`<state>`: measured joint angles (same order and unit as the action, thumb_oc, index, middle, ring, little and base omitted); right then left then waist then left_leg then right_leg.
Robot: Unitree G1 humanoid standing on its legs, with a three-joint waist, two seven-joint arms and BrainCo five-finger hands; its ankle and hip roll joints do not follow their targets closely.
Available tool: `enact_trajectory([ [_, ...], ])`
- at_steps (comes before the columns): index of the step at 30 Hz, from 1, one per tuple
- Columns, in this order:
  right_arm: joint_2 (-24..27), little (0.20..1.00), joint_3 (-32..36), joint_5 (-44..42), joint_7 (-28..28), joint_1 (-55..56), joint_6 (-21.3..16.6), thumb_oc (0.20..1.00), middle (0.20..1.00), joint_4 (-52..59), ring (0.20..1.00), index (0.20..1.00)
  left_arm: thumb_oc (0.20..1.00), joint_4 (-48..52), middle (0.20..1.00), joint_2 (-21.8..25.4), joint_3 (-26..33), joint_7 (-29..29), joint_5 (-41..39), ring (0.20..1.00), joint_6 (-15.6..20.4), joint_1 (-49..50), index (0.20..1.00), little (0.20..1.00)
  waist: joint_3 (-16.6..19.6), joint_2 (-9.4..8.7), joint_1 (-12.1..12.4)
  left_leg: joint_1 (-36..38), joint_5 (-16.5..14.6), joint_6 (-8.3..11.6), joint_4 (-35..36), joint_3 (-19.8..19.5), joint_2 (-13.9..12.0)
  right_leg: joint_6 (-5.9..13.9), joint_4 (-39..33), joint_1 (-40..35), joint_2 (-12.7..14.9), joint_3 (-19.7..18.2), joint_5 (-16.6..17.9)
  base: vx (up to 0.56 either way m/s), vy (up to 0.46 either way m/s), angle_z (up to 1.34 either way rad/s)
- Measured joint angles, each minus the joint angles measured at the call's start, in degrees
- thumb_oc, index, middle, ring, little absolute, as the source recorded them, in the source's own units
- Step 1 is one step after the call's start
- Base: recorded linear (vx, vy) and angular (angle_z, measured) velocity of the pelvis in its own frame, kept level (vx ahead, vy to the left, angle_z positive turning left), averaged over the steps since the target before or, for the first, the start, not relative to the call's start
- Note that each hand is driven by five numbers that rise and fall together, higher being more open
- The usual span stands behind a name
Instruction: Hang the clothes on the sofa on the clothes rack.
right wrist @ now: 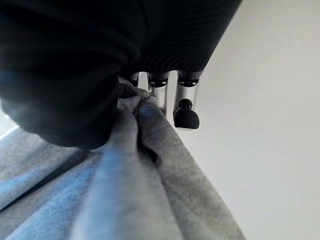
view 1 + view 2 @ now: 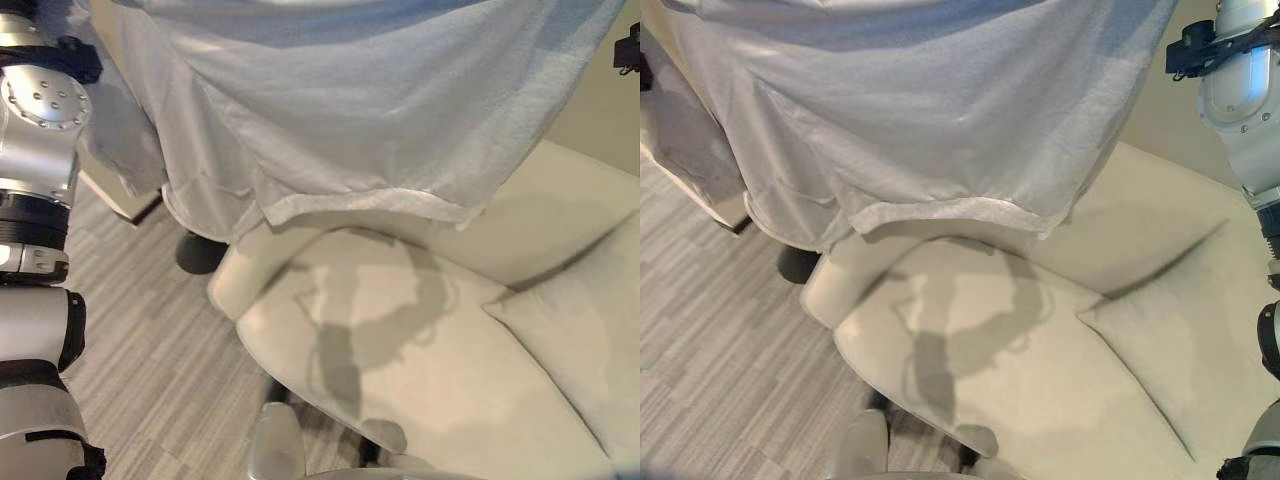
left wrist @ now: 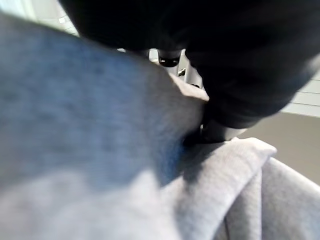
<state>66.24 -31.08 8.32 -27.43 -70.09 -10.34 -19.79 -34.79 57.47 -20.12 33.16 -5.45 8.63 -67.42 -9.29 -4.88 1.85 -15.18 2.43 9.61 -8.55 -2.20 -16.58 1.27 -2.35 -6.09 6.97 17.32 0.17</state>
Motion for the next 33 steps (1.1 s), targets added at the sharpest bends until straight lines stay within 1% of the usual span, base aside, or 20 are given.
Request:
enact_trajectory([
  [2, 1.2, 0.200, 0.0, 0.0, 0.2, 0.2, 0.2, 0.200, 0.200, 0.1, 0.200, 0.200, 0.200, 0.1, 0.200, -1.1, -1.8, 0.1, 0.1, 0.200, 0.0, -0.5, 0.200, 0.200, 2.0, 3.46, -0.9, 3.4, 5.9, -2.01, 2.6, -1.0, -0.5, 3.91, 1.0, -1.3, 1.2, 0.3, -1.2, 0.18, 0.359, 0.55],
  [3, 1.1, 0.200, 2.8, 0.0, -0.3, 2.7, 0.4, 0.200, 0.200, 1.3, 0.200, 0.200, 0.200, 0.6, 0.200, -1.5, -2.0, 0.0, 0.3, 0.200, 0.0, -0.5, 0.200, 0.200, 3.8, 4.35, -1.8, 4.4, 3.1, 1.83, 4.8, 1.0, 1.0, 6.55, 1.3, -2.0, 2.8, 1.1, -1.9, 0.16, 0.404, 0.59],
  [4, 1.1, 0.200, 4.2, 0.1, -0.9, 5.6, 0.8, 0.200, 0.200, 2.3, 0.200, 0.200, 0.200, 1.2, 0.200, -2.2, -1.8, 0.5, 0.4, 0.200, 0.3, -0.2, 0.200, 0.200, 4.2, 2.49, -1.9, 4.5, 4.0, -0.55, 5.1, 1.0, 4.9, 6.26, 2.5, -1.4, 6.3, 1.7, -0.8, 0.13, 0.435, 0.63],
  [7, -0.2, 0.200, 4.4, 0.7, -0.6, 8.1, 1.2, 0.200, 0.200, 2.3, 0.200, 0.200, 0.200, -0.2, 0.200, -2.5, -2.9, 0.4, 0.5, 0.200, -0.6, -0.3, 0.200, 0.200, 5.7, 0.10, -0.2, 3.6, 2.0, -4.98, 4.5, 1.3, 12.1, 4.08, 4.3, -0.3, 13.0, 2.2, 4.2, 0.15, 0.431, 0.45],
  [11, -2.0, 0.200, 4.9, 1.8, -0.6, 10.2, 2.9, 0.200, 0.200, 3.4, 0.200, 0.200, 0.200, 1.1, 0.200, -1.2, -3.6, 0.4, 0.5, 0.200, -1.1, -0.7, 0.200, 0.200, 6.8, -1.62, 2.0, 2.3, 1.7, -10.52, 4.6, 2.5, 19.0, 5.97, 8.5, 3.7, 19.8, 0.0, 14.9, 0.10, 0.392, 0.23],
  [12, -2.1, 0.200, 4.9, 2.0, -0.5, 10.4, 3.5, 0.200, 0.200, 2.9, 0.200, 0.200, 0.200, 2.3, 0.200, -1.9, -3.7, 0.4, 0.5, 0.200, -1.3, -0.9, 0.200, 0.200, 6.7, -1.51, 1.5, 3.0, 2.9, -12.94, 7.3, 2.1, 19.5, 9.37, 15.4, 8.6, 19.9, -4.1, 10.6, 0.07, 0.234, -0.01],
  [13, -1.9, 0.200, 4.8, 2.3, -0.4, 10.4, 3.6, 0.200, 0.200, 2.3, 0.200, 0.200, 0.200, 2.8, 0.200, -3.6, -4.2, 0.4, 0.5, 0.200, -1.3, -0.8, 0.200, 0.200, 6.8, -1.66, 1.2, 3.9, 3.4, -14.67, 9.6, 1.4, 19.7, 10.15, 19.3, 11.4, 16.1, -6.7, 2.6, 0.06, 0.190, 0.12],
  [14, -1.8, 0.200, 4.2, 2.3, -0.4, 10.3, 3.5, 0.200, 0.200, 1.9, 0.200, 0.200, 0.200, 2.3, 0.200, -5.8, -4.2, 0.3, 0.5, 0.200, -1.4, -0.6, 0.200, 0.200, 6.5, -1.18, 0.5, 5.2, 4.1, -14.99, 11.1, 0.7, 18.8, 8.97, 21.0, 13.5, 6.6, -13.1, -5.0, 0.00, 0.073, 0.03],
  [15, -1.8, 0.200, 2.9, 2.3, -0.4, 10.3, 3.4, 0.200, 0.200, 1.2, 0.200, 0.200, 0.200, 1.8, 0.200, -7.3, -4.7, 0.2, 0.4, 0.200, -1.5, -0.4, 0.200, 0.200, 6.5, -1.48, 0.4, 6.3, 4.9, -13.90, 11.8, 0.8, 18.1, 6.40, 20.7, 15.1, -1.1, -15.2, -8.8, -0.03, 0.007, 0.05],
  [17, -1.2, 0.200, 2.5, 2.3, -0.4, 9.6, 3.2, 0.200, 0.200, 1.7, 0.200, 0.200, 0.200, 0.8, 0.200, -7.2, -5.0, -0.2, 0.4, 0.200, -1.7, 0.3, 0.200, 0.200, 6.5, -2.14, -1.1, 7.3, 5.1, -13.14, 12.5, -0.2, 19.6, 0.79, 14.0, 17.2, -10.9, -14.0, -8.3, 0.04, -0.038, 0.31],
  [18, -0.1, 0.200, 2.4, 2.3, -0.5, 9.5, 3.2, 0.200, 0.200, 1.7, 0.200, 0.200, 0.200, 0.4, 0.200, -7.9, -4.9, -0.4, 0.4, 0.200, -1.8, 0.6, 0.200, 0.200, 6.4, -1.89, -2.4, 7.4, 5.0, -11.87, 12.5, -1.0, 20.8, -4.35, 10.0, 16.1, -12.1, -15.5, -3.9, 0.08, -0.058, 0.35],
  [19, -0.1, 0.200, 2.4, 2.1, -0.5, 9.5, 3.4, 0.200, 0.200, 0.4, 0.200, 0.200, 0.200, 0.8, 0.200, -7.5, -3.9, -0.9, 0.4, 0.200, -1.8, 1.1, 0.200, 0.200, 6.5, -1.70, -1.2, 8.0, 3.8, -9.86, 12.5, -0.1, 20.9, -5.35, 5.2, 13.3, -11.8, -15.1, 0.0, 0.10, -0.098, 0.22],
  [22, -0.1, 0.200, 1.6, 1.7, -0.4, 9.3, 3.2, 0.200, 0.200, -2.3, 0.200, 0.200, 0.200, 1.1, 0.200, -6.2, -1.8, -1.0, 0.3, 0.200, -1.8, 2.0, 0.200, 0.200, 6.3, -1.88, -0.5, 7.9, 3.6, -9.29, 9.5, -0.4, 21.9, -4.76, 0.1, 9.1, -11.2, -14.2, 1.8, 0.07, -0.081, 0.20],
  [24, -0.1, 0.200, 1.4, 1.6, -0.2, 8.7, 3.1, 0.200, 0.200, -2.7, 0.200, 0.200, 0.200, 1.2, 0.200, -6.2, -1.7, -1.5, 0.4, 0.200, -1.8, 2.3, 0.200, 0.200, 3.6, -2.89, -0.3, 3.9, 3.4, -9.00, -0.9, -0.2, 24.2, -5.19, -1.0, 6.5, -8.9, -12.1, 1.1, 0.13, 0.025, 0.61],
  [25, -0.1, 0.200, 1.9, 1.6, 0.1, 8.8, 3.0, 0.200, 0.200, -2.5, 0.200, 0.200, 0.200, 1.2, 0.200, -6.1, -1.5, -1.5, 0.4, 0.200, -1.8, 2.3, 0.200, 0.200, 2.7, -3.17, 0.0, 1.5, 1.1, -8.45, -4.9, 0.1, 24.7, -6.22, -1.8, 5.6, -8.0, -12.1, 0.9, 0.20, 0.048, 0.46],
  [26, -0.4, 0.200, 2.4, 1.6, 0.2, 8.9, 2.9, 0.200, 0.200, -2.1, 0.200, 0.200, 0.200, 1.4, 0.200, -5.2, -0.9, -1.5, 0.4, 0.200, -1.7, 2.2, 0.200, 0.200, 2.3, -3.26, 0.0, 0.1, -0.5, -8.09, -4.1, 2.1, 21.4, -6.62, -2.8, 5.2, -8.2, -11.6, 0.9, 0.26, 0.069, 0.38],
  [28, -0.4, 0.200, 4.2, 0.9, 0.1, 8.7, 2.2, 0.200, 0.200, -2.4, 0.200, 0.200, 0.200, 1.0, 0.200, -5.0, -0.2, -1.3, 0.4, 0.200, -1.0, 1.5, 0.200, 0.200, 1.0, -2.80, 0.0, -3.7, 1.8, -4.02, 7.1, 1.5, 13.2, -4.78, -2.8, 4.6, -8.5, -11.9, -0.7, 0.48, 0.207, 0.36],
  [30, 0.0, 0.200, 5.3, -0.4, -0.7, 8.2, 2.4, 0.200, 0.200, -2.9, 0.200, 0.200, 0.200, 0.6, 0.200, -6.7, -0.2, -1.5, 0.3, 0.200, -1.3, 1.8, 0.200, 0.200, 0.1, -0.74, 0.6, -8.9, 1.6, -3.70, 13.2, 6.7, 8.6, -2.40, -2.8, 4.0, -9.0, -12.0, -2.2, 0.41, 0.236, -0.10],
  [32, 0.0, 0.200, 5.2, -0.4, -0.6, 9.2, 2.4, 0.200, 0.200, -2.2, 0.200, 0.200, 0.200, 1.8, 0.200, -6.7, 0.1, -1.5, 0.3, 0.200, -1.7, 2.3, 0.200, 0.200, 0.6, 0.96, 0.7, -8.2, 1.9, -3.91, 10.7, 7.7, 8.0, -3.29, -2.5, 1.8, -9.3, -12.4, -2.9, 0.42, 0.255, -0.34],
  [33, 0.0, 0.200, 5.4, -0.4, -0.5, 9.2, 2.7, 0.200, 0.200, -1.5, 0.200, 0.200, 0.200, 2.6, 0.200, -6.2, -0.1, -1.5, 0.4, 0.200, -1.7, 2.3, 0.200, 0.200, 0.7, 1.71, 0.7, -7.0, 2.1, -4.12, 9.8, 7.5, 8.5, -1.90, -2.7, 0.6, -9.1, -13.1, -3.9, 0.25, 0.160, -0.36],
])
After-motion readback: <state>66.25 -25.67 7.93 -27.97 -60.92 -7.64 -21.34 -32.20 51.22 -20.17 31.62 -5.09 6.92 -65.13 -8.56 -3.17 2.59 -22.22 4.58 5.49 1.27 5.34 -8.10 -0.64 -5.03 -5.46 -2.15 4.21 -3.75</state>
